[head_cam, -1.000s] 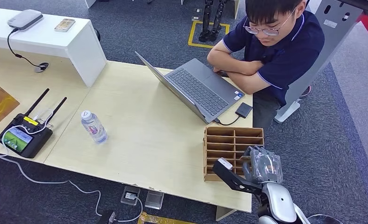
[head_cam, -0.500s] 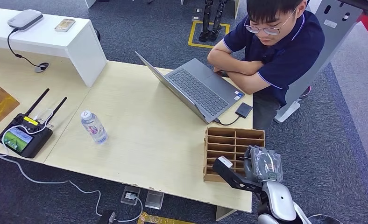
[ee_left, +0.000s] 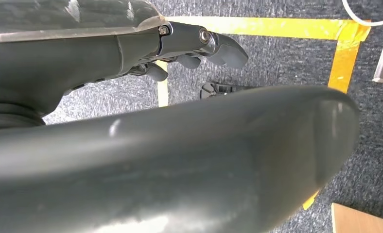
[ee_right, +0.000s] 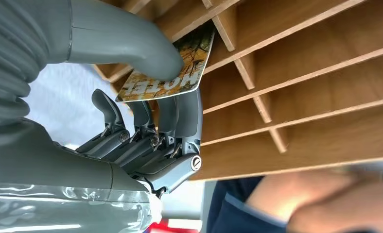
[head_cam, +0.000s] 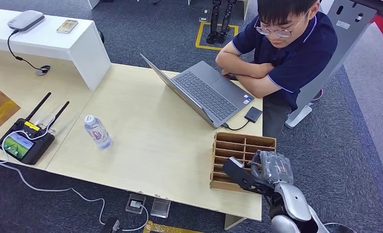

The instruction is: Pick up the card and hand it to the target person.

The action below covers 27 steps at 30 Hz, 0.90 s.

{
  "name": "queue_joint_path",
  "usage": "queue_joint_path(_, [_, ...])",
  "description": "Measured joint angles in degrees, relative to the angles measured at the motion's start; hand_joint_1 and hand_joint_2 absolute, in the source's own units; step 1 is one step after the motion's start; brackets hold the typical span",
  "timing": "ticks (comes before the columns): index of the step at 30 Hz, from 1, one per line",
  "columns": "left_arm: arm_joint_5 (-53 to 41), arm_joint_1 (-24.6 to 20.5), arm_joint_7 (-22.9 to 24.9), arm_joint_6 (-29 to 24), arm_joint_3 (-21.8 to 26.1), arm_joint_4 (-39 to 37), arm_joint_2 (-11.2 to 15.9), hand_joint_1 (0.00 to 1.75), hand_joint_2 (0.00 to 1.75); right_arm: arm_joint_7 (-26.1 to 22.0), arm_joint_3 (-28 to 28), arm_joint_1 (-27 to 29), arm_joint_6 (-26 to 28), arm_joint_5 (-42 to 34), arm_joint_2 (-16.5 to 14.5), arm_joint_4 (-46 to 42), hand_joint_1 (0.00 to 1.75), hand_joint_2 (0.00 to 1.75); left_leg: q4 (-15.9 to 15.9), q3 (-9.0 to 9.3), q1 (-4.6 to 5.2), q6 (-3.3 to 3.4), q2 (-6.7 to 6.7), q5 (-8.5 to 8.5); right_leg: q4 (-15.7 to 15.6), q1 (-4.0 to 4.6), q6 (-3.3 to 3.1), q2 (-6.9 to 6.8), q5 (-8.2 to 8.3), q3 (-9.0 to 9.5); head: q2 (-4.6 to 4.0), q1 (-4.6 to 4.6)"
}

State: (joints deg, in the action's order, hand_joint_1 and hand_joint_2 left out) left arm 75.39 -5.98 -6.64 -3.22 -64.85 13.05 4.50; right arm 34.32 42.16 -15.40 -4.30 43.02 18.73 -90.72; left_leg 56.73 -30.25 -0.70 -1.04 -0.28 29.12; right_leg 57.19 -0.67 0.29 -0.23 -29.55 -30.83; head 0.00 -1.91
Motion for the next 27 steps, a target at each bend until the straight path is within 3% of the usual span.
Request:
queue_joint_path(6, [0.44,0.04,-0.01,-0.13,0.00,0.00,0.49,0.00,0.00,3.94,0.24,-4.62,-6.57,-8.80,2.99,-5.93,1.45,1.75,0.02,-0.04,0.01,0.01,0.00,-0.01,0.01,-0.01,0.01,0.00,0.04,-0.03,0.00,-0.01])
queue_joint_path(12, [0.87,0.04,-0.02,0.00,0.00,0.00,0.56,0.00,0.00,4.60,0.39,-8.88,-7.18,-9.78,5.13,-12.92,1.45,1.75,0.03,-0.06,0.01,0.01,0.00,-0.01,0.01,-0.01,0.00,-0.01,0.04,-0.04,0.00,0.00])
queue_joint_path(17, [0.91,0.04,-0.01,0.30,0.00,0.00,0.54,0.00,0.00,3.41,0.42,-9.96,-4.12,-4.56,5.15,-16.07,1.45,1.75,0.02,-0.09,0.01,0.01,-0.02,-0.01,0.02,-0.01,0.00,-0.02,0.04,-0.04,0.00,-0.02])
queue_joint_path(27, [0.89,0.02,0.04,0.78,0.00,0.00,0.38,0.00,0.00,-6.13,1.64,-10.18,9.57,7.96,2.51,-13.28,1.45,1.75,0.02,-0.12,0.01,0.01,-0.04,-0.01,0.03,0.00,0.00,-0.05,0.04,-0.04,0.00,0.01])
